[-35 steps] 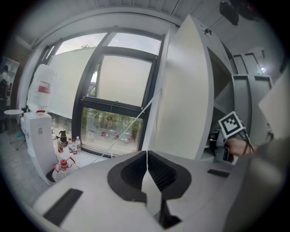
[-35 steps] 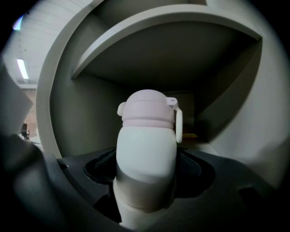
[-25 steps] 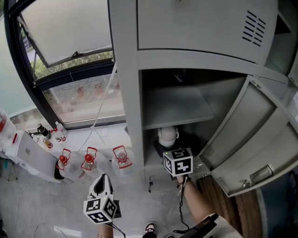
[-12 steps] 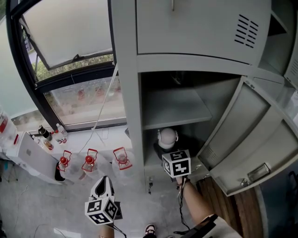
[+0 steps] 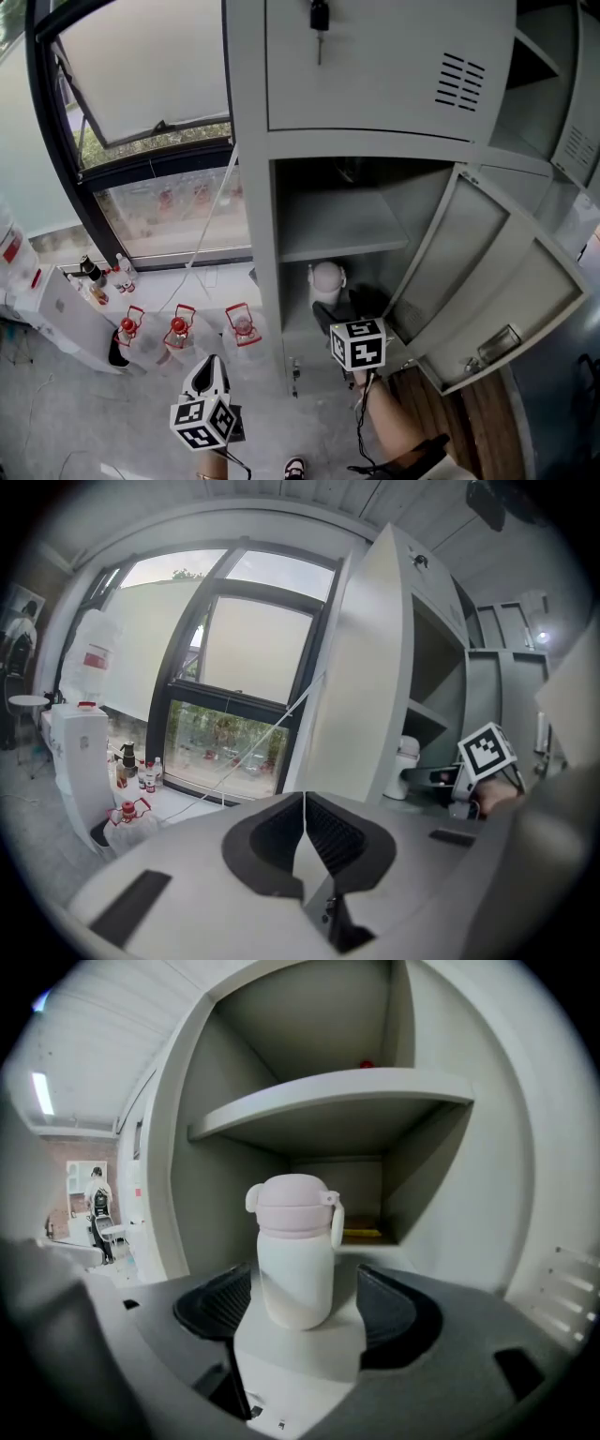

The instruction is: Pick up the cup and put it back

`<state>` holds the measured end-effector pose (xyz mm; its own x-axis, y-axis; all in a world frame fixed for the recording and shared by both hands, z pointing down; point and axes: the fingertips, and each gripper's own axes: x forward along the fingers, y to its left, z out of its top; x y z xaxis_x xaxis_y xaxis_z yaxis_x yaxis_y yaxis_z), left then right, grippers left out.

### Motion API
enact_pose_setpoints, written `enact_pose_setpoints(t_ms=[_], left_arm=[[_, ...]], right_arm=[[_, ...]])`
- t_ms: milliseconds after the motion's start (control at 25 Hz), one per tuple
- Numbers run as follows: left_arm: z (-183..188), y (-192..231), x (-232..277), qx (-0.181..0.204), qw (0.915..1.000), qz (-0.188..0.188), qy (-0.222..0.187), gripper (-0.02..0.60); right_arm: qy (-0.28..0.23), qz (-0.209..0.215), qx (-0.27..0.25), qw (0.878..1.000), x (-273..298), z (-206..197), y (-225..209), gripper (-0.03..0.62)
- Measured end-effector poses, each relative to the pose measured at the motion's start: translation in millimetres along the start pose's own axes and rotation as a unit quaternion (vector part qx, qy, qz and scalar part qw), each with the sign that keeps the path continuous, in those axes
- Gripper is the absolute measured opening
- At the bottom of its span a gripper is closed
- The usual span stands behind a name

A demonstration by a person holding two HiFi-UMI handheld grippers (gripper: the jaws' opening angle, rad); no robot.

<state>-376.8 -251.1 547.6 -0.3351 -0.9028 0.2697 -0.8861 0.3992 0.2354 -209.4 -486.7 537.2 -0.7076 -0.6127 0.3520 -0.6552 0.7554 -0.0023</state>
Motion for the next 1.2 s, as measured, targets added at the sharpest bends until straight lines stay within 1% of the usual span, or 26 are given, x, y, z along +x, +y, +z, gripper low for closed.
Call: enact_pose_setpoints(t_ms=[120, 280, 400, 520, 720, 800, 960, 1080, 1200], left_arm=[[6.9, -16.0, -8.4, 0.003, 0.9999, -0.011, -0.007, 0.011], [11.6, -39.3, -25.0, 0.008, 0.9995, -0.026, -0.013, 0.011], [13.1, -59.2, -41.1, 0.014, 0.9991, -0.037, -0.016, 0.011], [16.1, -81.7, -61.0, 0.023, 0.9983, -0.05, -0.021, 0.011], [16.5, -123.4, -95.8, 0.039, 0.9963, -0.07, -0.032, 0.011], [11.4, -137.7, -112.1, 0.043, 0.9958, -0.073, -0.034, 0.011], [-3.0, -163.3, -142.2, 0.049, 0.9954, -0.076, -0.031, 0.011], [-14.6, -182.6, -162.0, 0.06, 0.9945, -0.082, -0.026, 0.011], [-16.7, -195.7, -178.4, 0.067, 0.9936, -0.085, -0.033, 0.011]], right_arm=[[-0.008, -0.006, 0.01, 1.0, -24.6, -2.2, -3.3, 0.334], [-0.025, -0.017, 0.014, 0.999, -63.2, -3.5, -4.5, 0.261], [-0.03, -0.014, 0.021, 0.999, -94.0, -7.2, -2.4, 0.247], [-0.041, -0.016, 0.036, 0.998, -130.1, -11.1, -1.7, 0.219], [-0.065, -0.023, 0.056, 0.996, -190.6, -20.1, -2.9, 0.119], [-0.071, -0.025, 0.061, 0.995, -214.7, -27.5, -1.6, 0.086], [-0.088, -0.033, 0.074, 0.993, -262.6, -41.8, -3.0, -0.006], [-0.095, -0.04, 0.085, 0.991, -291.7, -52.8, -6.9, -0.006], [-0.099, -0.046, 0.1, 0.989, -313.5, -59.4, -8.3, -0.006]])
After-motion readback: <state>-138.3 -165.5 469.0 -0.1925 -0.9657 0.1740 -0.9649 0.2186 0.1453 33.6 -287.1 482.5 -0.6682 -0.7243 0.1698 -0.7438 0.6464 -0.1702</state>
